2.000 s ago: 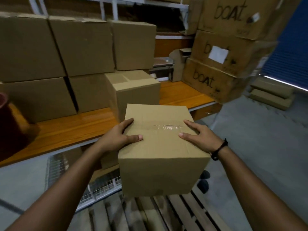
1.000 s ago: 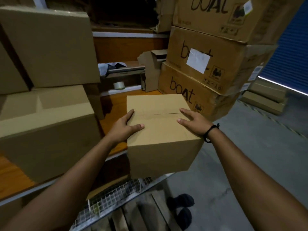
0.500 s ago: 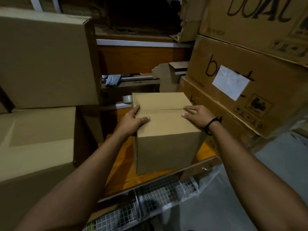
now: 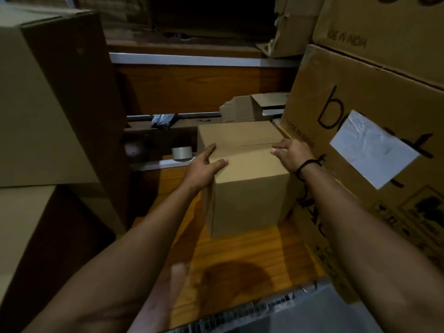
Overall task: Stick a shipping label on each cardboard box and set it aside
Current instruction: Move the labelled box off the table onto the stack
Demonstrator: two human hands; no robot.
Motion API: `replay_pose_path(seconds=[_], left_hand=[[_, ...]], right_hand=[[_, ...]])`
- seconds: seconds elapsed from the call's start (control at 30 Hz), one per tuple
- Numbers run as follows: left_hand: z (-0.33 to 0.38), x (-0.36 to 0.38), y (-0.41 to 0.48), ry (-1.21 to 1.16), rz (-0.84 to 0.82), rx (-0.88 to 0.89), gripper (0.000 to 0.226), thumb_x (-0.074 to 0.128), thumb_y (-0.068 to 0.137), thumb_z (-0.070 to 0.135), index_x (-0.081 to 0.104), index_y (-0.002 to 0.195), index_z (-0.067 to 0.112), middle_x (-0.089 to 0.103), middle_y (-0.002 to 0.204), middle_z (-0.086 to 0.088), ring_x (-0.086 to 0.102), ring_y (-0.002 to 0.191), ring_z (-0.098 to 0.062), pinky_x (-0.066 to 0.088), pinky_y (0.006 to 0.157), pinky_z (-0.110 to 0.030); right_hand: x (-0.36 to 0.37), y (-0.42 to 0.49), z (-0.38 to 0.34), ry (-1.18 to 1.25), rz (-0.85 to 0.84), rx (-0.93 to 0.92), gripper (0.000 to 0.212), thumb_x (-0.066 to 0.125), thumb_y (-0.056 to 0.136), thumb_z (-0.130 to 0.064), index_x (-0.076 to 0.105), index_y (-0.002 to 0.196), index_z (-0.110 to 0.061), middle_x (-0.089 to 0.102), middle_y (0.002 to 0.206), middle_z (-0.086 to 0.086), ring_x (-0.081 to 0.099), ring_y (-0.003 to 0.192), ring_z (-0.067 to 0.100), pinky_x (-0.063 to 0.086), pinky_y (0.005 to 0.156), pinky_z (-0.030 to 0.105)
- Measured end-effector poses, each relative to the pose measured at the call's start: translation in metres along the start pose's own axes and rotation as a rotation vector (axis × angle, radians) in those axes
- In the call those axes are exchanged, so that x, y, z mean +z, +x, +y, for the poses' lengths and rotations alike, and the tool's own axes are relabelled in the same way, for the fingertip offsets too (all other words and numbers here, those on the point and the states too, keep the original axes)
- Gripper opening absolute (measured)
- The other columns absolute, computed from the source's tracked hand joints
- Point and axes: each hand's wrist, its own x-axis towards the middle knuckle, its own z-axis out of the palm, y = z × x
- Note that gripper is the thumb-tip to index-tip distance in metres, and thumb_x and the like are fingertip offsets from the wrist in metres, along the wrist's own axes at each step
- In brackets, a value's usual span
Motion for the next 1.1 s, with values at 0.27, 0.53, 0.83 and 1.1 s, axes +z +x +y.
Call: replay_pose_path(seconds=[0.27,0.53,0.83,1.1], left_hand=[[-0.001,0.006,-0.004,0.083,0.276,0.154,0.057,0.058,0.092,0.050,0.045,0.143,0.028,0.049,0.144,-0.003,0.051,0.124,-0.016,0.051,0.093,-0.029],[-0.023,0.023,-0.048,0.312,0.288,0.294,0.053,0.070,0.087,0.032,0.052,0.137,0.028,0.042,0.150,0.002,0.045,0.132,-0.013,0.052,0.098,-0.038],[-0.020,-0.009,-0.093,0.386,0.197,0.177,0.067,0.066,0.089,0.039,0.032,0.147,0.041,0.030,0.157,0.008,0.034,0.141,-0.016,0.043,0.107,-0.046],[-0.006,-0.072,-0.227,0.355,0.217,0.215,0.075,0.067,0.089,0.039,0.024,0.151,0.038,0.033,0.156,0.006,0.028,0.144,-0.012,0.034,0.113,-0.036]], right_hand=[[-0.001,-0.013,0.006,-0.054,0.231,-0.285,0.050,0.048,0.091,-0.056,0.066,0.120,-0.020,0.055,0.138,0.004,0.043,0.131,0.025,0.029,0.108,0.046],[0.027,-0.055,0.013,-0.505,0.051,-0.346,0.063,0.041,0.088,-0.067,0.035,0.145,-0.040,0.033,0.154,-0.006,0.025,0.143,0.021,0.015,0.115,0.051],[0.039,-0.090,-0.015,-0.355,0.176,-0.350,0.074,0.034,0.085,-0.075,0.042,0.143,-0.031,0.035,0.153,0.002,0.026,0.143,0.026,0.011,0.115,0.055],[0.089,-0.205,-0.128,-0.071,0.145,-0.555,0.080,0.024,0.082,-0.077,0.043,0.143,-0.029,0.040,0.151,0.005,0.033,0.139,0.027,0.022,0.112,0.049]])
